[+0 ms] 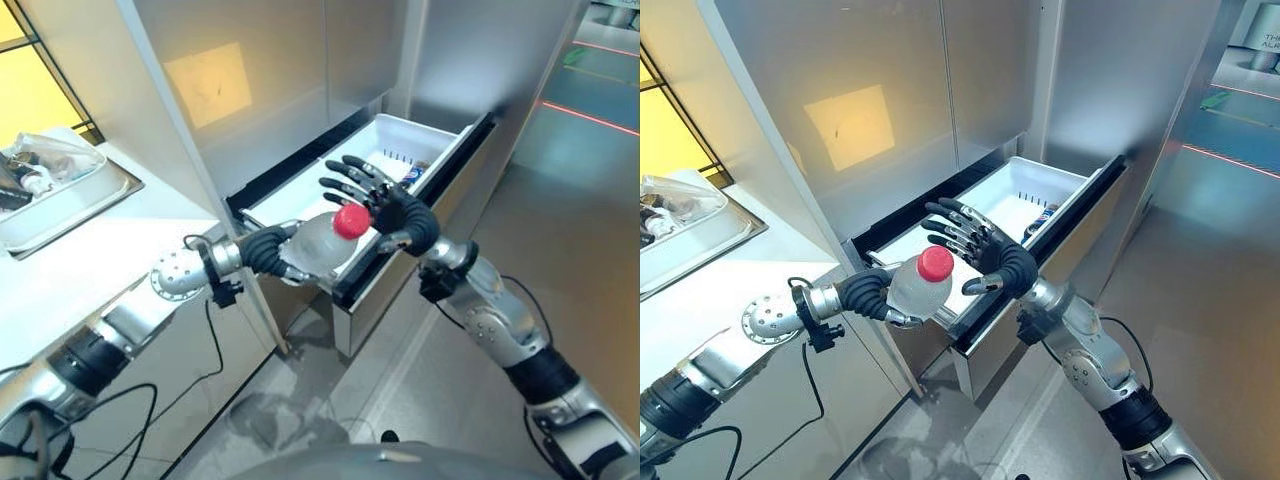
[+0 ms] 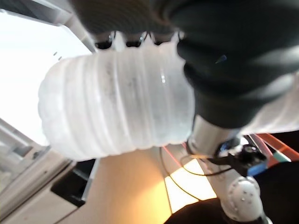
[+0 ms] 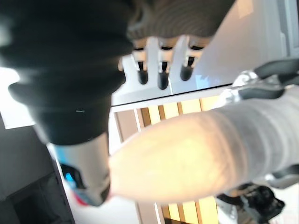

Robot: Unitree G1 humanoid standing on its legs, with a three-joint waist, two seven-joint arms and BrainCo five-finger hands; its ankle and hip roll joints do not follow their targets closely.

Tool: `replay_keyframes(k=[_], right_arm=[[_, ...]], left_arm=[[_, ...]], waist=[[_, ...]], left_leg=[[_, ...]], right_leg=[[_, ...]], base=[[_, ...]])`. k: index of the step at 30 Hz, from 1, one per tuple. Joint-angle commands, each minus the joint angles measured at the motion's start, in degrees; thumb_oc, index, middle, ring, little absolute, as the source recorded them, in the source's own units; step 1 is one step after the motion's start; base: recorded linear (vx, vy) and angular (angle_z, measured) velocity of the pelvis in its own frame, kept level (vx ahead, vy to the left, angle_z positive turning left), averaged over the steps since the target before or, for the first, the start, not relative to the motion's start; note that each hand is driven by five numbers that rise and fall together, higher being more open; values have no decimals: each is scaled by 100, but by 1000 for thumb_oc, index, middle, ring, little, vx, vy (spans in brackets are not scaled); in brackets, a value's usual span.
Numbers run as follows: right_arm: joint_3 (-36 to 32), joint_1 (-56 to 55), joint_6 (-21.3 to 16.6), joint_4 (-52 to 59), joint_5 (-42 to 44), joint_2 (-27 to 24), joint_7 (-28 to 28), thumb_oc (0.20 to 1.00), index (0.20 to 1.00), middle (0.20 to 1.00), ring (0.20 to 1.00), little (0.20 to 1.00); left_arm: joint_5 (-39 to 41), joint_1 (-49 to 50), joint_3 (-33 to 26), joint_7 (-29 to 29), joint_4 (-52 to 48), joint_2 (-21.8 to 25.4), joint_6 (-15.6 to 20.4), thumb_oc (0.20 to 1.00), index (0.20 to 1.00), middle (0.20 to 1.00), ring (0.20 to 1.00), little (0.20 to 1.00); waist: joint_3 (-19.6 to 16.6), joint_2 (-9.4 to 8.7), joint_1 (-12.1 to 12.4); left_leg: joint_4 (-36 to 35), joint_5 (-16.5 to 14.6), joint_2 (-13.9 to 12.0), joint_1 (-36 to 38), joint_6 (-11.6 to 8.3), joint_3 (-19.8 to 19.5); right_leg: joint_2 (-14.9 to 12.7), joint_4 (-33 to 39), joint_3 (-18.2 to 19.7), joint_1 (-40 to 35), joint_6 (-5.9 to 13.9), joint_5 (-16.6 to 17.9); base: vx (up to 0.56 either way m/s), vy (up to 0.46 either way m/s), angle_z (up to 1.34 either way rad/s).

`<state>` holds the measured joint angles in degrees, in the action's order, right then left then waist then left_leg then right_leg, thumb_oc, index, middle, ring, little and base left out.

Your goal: Take the drinks into the refrigerator

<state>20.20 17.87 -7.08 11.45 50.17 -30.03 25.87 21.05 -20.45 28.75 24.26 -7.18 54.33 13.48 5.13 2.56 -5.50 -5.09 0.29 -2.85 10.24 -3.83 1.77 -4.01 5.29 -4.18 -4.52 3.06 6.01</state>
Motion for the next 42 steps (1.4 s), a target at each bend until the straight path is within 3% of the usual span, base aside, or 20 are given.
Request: replay_keyframes(k=[1, 7, 27, 42], right_arm=[[-499, 306, -444, 462, -70, -26, 26, 1000, 1000, 1000, 1000, 1000], [-429, 455, -486, 415, -198, 20, -37, 1000, 1000, 1000, 1000, 1000], [841, 451, 14, -282, -252, 613, 226, 1000, 1000, 1000, 1000, 1000], [1304, 598, 19, -546, -384, 864, 181, 1000, 1000, 1000, 1000, 1000]], left_arm=[[381, -582, -911, -201, 245, -79, 273, 200, 200, 200, 200, 200], [423, -707, -852, -238, 359, -139, 245, 200, 200, 200, 200, 200], [141, -941, -770, -477, 312, -470, 255, 200, 200, 200, 200, 200], [10, -1246, -536, -644, 264, -694, 282, 200, 200, 200, 200, 200]], waist=[[-52, -209, -53], [-61, -223, -46], [-68, -306, 1], [-64, -361, 26]], left_leg=[[483, -623, 401, -136, 440, -151], [482, -641, 400, -113, 444, -171], [466, -633, 369, -60, 424, -281], [463, -564, 386, -136, 426, -358]], right_leg=[[90, -408, -143, -368, 99, -915], [102, -446, -153, -365, 88, -944], [142, -463, -226, -444, 25, -1012], [130, -465, -276, -394, 15, -974]], base=[[0, 0, 0], [0, 0, 0], [0, 0, 0], [-2, 0, 1]])
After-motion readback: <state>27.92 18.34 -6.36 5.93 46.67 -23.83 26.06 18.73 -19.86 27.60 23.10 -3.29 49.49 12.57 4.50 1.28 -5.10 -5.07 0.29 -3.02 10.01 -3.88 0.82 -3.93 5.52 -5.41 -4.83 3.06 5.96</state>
